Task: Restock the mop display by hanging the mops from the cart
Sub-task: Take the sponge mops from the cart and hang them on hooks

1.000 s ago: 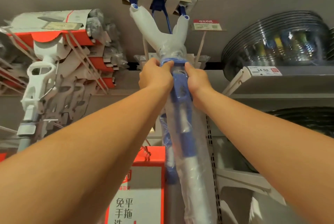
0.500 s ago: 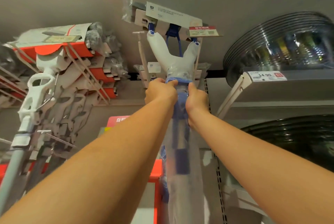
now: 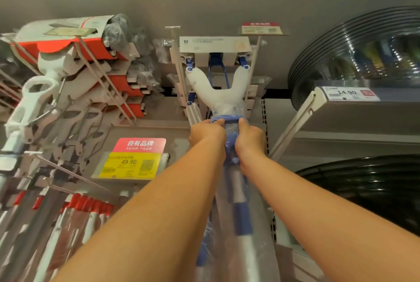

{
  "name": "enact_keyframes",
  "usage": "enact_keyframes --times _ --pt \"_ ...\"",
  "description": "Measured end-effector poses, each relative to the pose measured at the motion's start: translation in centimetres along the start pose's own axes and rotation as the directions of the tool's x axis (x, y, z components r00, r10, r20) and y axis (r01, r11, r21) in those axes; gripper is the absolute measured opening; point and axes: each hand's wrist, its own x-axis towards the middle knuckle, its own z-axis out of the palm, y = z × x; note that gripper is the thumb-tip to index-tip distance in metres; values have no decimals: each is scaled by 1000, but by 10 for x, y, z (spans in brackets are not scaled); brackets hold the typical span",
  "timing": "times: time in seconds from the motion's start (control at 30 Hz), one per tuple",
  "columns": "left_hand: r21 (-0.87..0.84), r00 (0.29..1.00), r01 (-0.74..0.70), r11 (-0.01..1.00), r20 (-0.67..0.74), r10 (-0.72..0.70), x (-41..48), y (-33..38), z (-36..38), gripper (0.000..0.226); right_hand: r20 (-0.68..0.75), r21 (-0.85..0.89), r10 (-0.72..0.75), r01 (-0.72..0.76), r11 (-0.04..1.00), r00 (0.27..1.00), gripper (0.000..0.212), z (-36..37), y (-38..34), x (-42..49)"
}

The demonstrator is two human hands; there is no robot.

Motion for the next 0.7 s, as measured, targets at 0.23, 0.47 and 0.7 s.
enact_keyframes --times 0.23,0.47,0.7 --pt "-40 997 72 997 -10 -72 24 -23 -3 23 54 78 50 -54 995 997 45 22 25 -1" --pt "59 999 52 997 -5 -52 34 -47 -25 25 118 139 99 -115 984 988 34 32 49 -12" --pt "166 999 47 985 -25 -43 34 -59 -43 35 219 94 155 -179 979 963 33 26 55 -24"
